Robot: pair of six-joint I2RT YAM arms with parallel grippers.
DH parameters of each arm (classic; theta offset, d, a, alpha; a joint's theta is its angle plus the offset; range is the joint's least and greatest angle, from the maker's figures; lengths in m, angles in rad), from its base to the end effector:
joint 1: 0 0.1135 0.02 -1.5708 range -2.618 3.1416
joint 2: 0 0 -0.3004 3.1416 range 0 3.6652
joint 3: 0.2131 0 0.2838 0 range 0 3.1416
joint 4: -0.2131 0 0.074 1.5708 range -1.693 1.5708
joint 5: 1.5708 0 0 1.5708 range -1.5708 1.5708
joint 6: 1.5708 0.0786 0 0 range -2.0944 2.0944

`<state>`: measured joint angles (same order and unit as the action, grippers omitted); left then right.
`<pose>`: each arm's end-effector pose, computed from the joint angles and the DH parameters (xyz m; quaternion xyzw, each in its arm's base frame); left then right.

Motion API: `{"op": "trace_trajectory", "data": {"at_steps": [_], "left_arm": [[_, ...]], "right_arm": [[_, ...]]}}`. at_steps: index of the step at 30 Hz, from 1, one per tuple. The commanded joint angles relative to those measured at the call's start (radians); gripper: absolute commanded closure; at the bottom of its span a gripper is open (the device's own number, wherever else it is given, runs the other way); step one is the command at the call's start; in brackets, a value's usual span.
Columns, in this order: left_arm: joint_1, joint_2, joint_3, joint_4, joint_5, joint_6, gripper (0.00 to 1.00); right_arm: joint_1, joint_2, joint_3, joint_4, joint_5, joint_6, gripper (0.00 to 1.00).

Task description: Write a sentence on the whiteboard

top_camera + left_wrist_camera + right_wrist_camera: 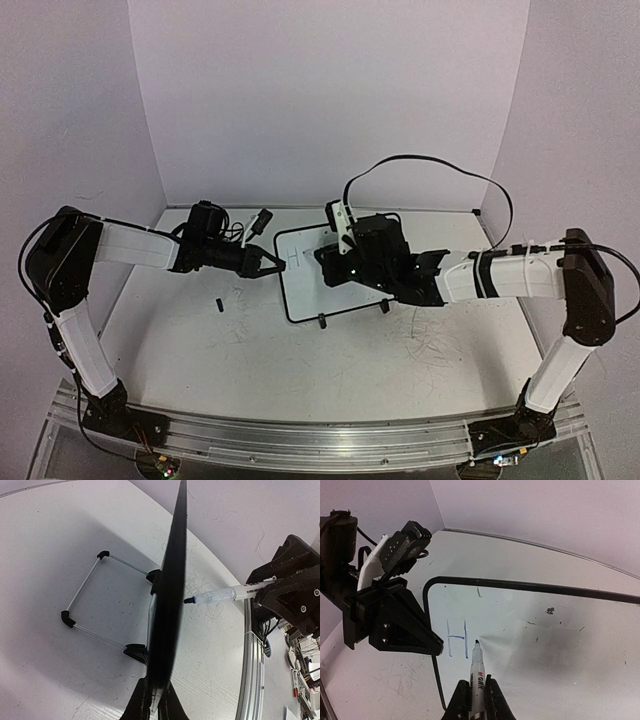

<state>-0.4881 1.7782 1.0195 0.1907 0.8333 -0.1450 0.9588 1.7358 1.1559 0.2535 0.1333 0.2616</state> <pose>0.3537 -0.2537 0.1919 0.3286 0.7569 -0.4741 0.3072 0.2832 0.3854 0.2593 -0.2405 0.7753 0.2889 0.5076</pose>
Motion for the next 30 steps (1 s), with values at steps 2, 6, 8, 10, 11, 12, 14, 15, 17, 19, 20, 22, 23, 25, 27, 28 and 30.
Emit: {"op": "trace_trajectory", "data": {"at_steps": [2,6,8,10,11,12,14,15,17,19,20,22,23,25,27,28,30], "left_arm": [[0.008,-0.047,0.004,-0.043,-0.021,0.007,1.00],[0.008,-0.048,0.005,-0.043,-0.020,0.007,1.00],[0.008,-0.047,0.006,-0.043,-0.020,0.007,1.00],[0.008,-0.049,0.004,-0.043,-0.019,0.007,1.00],[0.008,-0.049,0.004,-0.043,-0.019,0.007,1.00],[0.008,-0.049,0.004,-0.043,-0.020,0.007,1.00],[0.008,-0.049,0.005,-0.043,-0.021,0.007,1.00],[0.008,-0.049,0.006,-0.043,-0.020,0.007,1.00],[0.008,-0.048,0.007,-0.043,-0.020,0.007,1.00],[0.009,-0.049,0.007,-0.043,-0.018,0.007,1.00],[0.008,-0.050,0.007,-0.043,-0.019,0.007,1.00],[0.007,-0.051,0.007,-0.043,-0.019,0.007,1.00],[0.008,-0.050,0.008,-0.043,-0.020,0.007,1.00],[0.008,-0.052,0.007,-0.043,-0.020,0.007,1.00],[0.008,-0.054,0.007,-0.043,-0.021,0.007,1.00],[0.008,-0.054,0.007,-0.043,-0.021,0.007,1.00],[0.008,-0.052,0.007,-0.044,-0.021,0.007,1.00]], "right_arm": [[-0.001,0.025,0.053,0.026,0.006,-0.012,1.00],[0.000,0.029,0.057,0.024,0.005,-0.012,1.00],[0.000,0.031,0.059,0.021,0.005,-0.013,1.00],[0.000,0.031,0.058,0.018,0.003,-0.013,1.00],[0.000,0.030,0.056,0.017,0.003,-0.012,1.00],[0.000,0.029,0.054,0.017,0.003,-0.011,1.00],[0.000,0.027,0.048,0.016,0.008,-0.009,1.00],[0.000,0.028,0.047,0.015,0.011,-0.009,1.00],[0.000,0.030,0.047,0.015,0.016,-0.009,1.00],[0.000,0.032,0.050,0.015,0.016,-0.009,1.00],[0.000,0.034,0.054,0.014,0.015,-0.010,1.00],[0.000,0.043,0.061,0.010,0.010,-0.012,1.00],[0.000,0.046,0.065,0.005,0.010,-0.012,1.00],[0.000,0.047,0.061,0.001,0.007,-0.010,1.00],[0.000,0.045,0.056,-0.001,0.008,-0.008,1.00],[0.000,0.044,0.052,-0.002,0.010,-0.006,1.00],[0.000,0.041,0.046,-0.002,0.010,-0.004,1.00]]}}
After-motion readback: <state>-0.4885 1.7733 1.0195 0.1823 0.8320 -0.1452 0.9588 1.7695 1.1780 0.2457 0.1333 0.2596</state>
